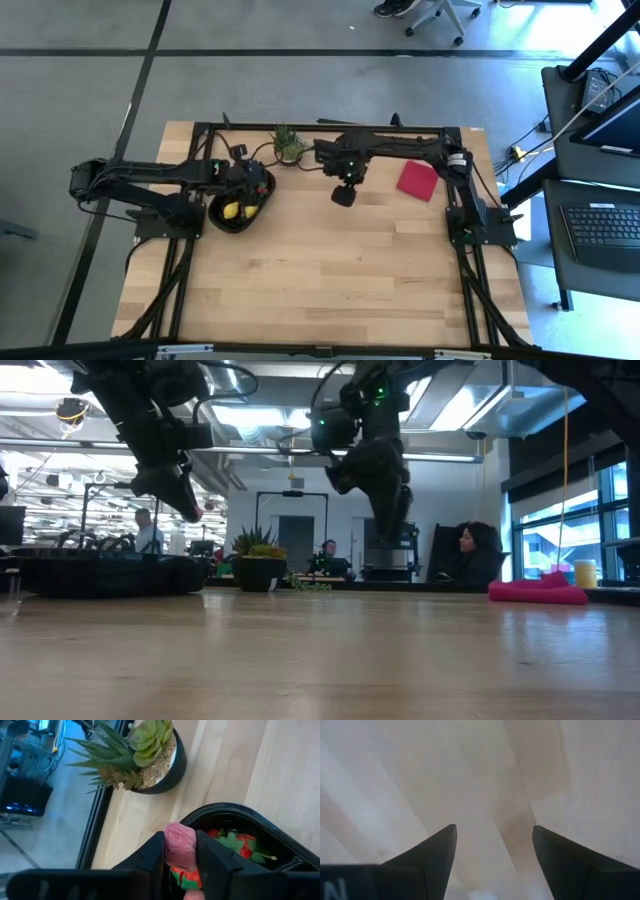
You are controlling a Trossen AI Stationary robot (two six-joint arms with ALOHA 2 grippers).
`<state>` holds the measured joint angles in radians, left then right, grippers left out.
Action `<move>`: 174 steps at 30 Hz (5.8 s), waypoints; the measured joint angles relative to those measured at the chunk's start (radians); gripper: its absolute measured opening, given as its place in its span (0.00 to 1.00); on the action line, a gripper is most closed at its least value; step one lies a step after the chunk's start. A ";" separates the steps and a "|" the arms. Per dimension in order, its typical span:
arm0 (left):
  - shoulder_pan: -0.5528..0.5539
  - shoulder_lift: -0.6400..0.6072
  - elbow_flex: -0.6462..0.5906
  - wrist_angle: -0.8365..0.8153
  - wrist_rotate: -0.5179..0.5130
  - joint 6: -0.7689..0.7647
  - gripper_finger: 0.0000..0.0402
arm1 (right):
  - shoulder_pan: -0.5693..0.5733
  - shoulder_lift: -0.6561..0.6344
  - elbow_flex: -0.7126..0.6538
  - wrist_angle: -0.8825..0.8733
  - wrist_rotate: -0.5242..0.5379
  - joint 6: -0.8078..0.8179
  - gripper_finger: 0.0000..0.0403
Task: Pick and placing Produce into tupperware
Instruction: Put the pink peach into the black container, then return to Home Position
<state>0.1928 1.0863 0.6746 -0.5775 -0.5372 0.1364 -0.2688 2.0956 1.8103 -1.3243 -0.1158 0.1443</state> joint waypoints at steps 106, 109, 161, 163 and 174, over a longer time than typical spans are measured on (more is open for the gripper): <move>0.433 -1.082 -0.667 0.602 0.606 -0.197 0.43 | -0.149 -2.094 -1.773 1.453 0.066 -0.043 0.65; 0.433 -1.082 -0.667 0.597 0.580 -0.181 0.43 | -0.150 -2.094 -1.804 1.493 0.060 -0.030 0.65; 0.433 -1.081 -0.667 0.591 0.502 -0.100 0.45 | -0.150 -2.084 -1.801 1.349 0.035 0.031 0.65; 0.433 -1.081 -0.666 0.591 0.502 -0.100 0.44 | -0.150 -2.084 -1.801 1.348 0.035 0.031 0.65; 0.433 -1.081 -0.666 0.591 0.502 -0.100 0.45 | -0.150 -2.084 -1.801 1.348 0.035 0.031 0.65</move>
<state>0.6262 0.0051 0.0082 0.0135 -0.0357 0.0360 -0.4187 0.0120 0.0093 0.0235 -0.0811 0.1757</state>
